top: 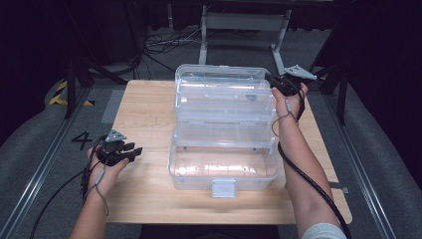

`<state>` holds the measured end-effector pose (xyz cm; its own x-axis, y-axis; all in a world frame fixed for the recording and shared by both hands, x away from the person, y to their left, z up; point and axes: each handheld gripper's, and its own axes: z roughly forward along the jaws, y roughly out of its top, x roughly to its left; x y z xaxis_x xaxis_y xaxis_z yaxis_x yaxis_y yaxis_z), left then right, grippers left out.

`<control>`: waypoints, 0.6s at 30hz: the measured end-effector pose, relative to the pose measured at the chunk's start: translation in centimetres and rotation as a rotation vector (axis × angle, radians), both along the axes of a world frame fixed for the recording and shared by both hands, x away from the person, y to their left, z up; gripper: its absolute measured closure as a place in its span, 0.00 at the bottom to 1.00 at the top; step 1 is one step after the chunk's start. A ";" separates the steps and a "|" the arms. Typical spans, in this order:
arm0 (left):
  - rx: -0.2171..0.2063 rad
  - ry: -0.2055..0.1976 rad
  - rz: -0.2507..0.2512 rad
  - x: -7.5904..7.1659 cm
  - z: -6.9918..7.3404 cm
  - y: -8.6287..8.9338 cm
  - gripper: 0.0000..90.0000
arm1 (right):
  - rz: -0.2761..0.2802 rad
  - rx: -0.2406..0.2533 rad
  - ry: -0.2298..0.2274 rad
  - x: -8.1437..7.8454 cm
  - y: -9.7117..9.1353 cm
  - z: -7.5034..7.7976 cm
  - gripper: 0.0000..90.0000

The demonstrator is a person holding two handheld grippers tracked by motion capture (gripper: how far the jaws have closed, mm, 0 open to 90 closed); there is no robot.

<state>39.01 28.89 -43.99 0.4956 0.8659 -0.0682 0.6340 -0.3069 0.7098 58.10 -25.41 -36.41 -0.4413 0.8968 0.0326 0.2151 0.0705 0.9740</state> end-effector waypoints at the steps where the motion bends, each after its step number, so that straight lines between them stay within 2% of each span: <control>1: 0.000 0.000 0.000 0.0 0.0 0.0 0.67 | 0.000 0.003 0.004 0.1 0.0 -0.1 0.92; 18: -0.003 -0.004 0.002 0.0 0.0 0.1 0.67 | 0.007 0.032 0.059 1.2 -0.1 -1.1 0.92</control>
<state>38.98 29.00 -43.96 0.4939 0.8668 -0.0687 0.6317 -0.3035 0.7133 59.30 -25.55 -37.47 -0.4438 0.8919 0.0873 0.2716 0.0410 0.9615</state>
